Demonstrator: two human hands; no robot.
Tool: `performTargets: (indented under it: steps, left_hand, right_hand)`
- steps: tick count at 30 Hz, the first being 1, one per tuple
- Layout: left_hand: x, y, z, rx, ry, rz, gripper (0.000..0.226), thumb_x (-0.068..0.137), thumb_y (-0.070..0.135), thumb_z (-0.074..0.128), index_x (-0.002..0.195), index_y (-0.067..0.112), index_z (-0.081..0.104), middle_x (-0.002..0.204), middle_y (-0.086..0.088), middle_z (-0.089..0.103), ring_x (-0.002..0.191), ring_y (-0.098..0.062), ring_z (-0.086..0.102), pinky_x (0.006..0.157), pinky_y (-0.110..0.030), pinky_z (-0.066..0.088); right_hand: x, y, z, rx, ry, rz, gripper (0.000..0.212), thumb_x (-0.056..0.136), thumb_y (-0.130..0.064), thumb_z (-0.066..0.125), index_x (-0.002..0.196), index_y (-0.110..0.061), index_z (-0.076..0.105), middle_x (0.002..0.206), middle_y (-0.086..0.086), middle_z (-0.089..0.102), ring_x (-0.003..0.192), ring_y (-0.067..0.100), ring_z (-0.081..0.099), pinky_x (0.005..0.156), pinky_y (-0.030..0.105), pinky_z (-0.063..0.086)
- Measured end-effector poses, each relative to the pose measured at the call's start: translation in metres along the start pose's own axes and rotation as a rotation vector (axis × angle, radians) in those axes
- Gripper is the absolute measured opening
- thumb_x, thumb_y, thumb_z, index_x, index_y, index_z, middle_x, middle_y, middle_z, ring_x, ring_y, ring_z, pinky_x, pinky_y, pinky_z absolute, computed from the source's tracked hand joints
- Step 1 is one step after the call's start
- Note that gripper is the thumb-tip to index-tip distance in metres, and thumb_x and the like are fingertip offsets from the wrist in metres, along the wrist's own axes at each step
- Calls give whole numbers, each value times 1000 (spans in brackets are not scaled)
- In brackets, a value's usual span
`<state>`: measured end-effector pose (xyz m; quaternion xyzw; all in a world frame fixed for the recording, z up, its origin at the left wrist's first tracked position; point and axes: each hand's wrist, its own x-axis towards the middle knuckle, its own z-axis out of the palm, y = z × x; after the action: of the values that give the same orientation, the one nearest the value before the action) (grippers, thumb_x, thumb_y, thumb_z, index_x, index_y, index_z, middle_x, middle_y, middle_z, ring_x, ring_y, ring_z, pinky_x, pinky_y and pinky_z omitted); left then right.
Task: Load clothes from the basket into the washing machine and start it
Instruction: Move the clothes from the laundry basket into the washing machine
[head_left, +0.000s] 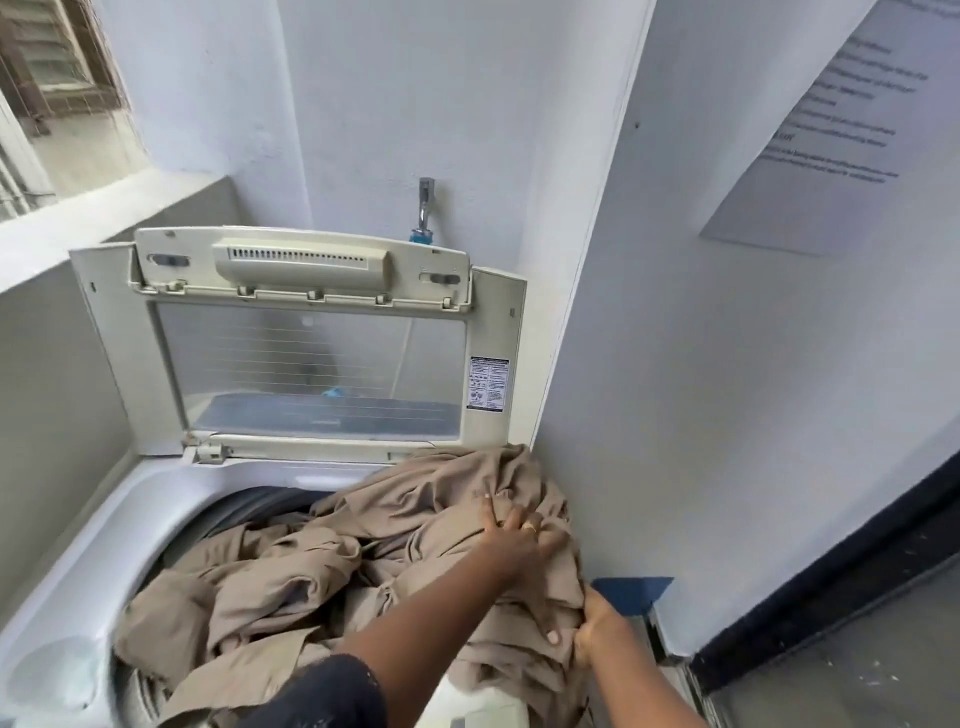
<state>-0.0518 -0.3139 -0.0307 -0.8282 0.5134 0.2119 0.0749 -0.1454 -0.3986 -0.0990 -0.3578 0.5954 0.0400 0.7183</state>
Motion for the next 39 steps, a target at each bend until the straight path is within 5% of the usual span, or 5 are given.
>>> performTargets:
  steps: [7, 15, 23, 31, 39]
  left_hand:
    - [-4, -18, -14, 6, 195, -51, 96, 76, 46, 68, 151, 23, 12, 130, -18, 55, 119, -35, 53, 93, -44, 45]
    - [-91, -145, -27, -340, 257, -145, 93, 66, 61, 61, 144, 28, 22, 155, -7, 25, 139, -26, 35, 113, -38, 31]
    - [-175, -236, 11, -132, -291, -527, 121, 61, 55, 80, 151, 29, 4, 158, -5, 10, 146, -27, 13, 119, -38, 20]
    - [-160, -263, 91, -225, -549, -565, 129, 62, 71, 69, 145, 34, -23, 158, -11, -17, 148, -29, -3, 121, -44, 10]
    - [-118, -277, 157, -374, -483, -603, 87, 85, 48, 59, 152, 21, 10, 156, -14, 22, 144, -33, 23, 119, -43, 20]
  right_hand:
    - [-27, -28, 33, 64, 290, -389, 21, 89, -9, 52, 91, 7, 64, 81, 19, 71, 67, 29, 64, 56, 33, 54]
    - [-120, 1, 134, -538, 357, -1031, 40, 79, -35, 70, 95, 2, 69, 101, 28, 68, 94, 40, 65, 75, 38, 49]
    - [-100, 86, 235, -1364, -134, -949, 45, 84, -45, 52, 119, -19, 60, 131, 13, 53, 129, 32, 40, 110, 40, 27]
    - [-76, 57, 238, -1526, 135, -887, 97, 67, -79, 52, 147, -38, 15, 155, 20, -19, 143, 41, -17, 112, 60, -2]
    - [-38, 78, 220, -1257, -330, -198, 106, 69, -78, 54, 146, -10, 29, 157, 9, 22, 144, 22, 25, 116, 25, 24]
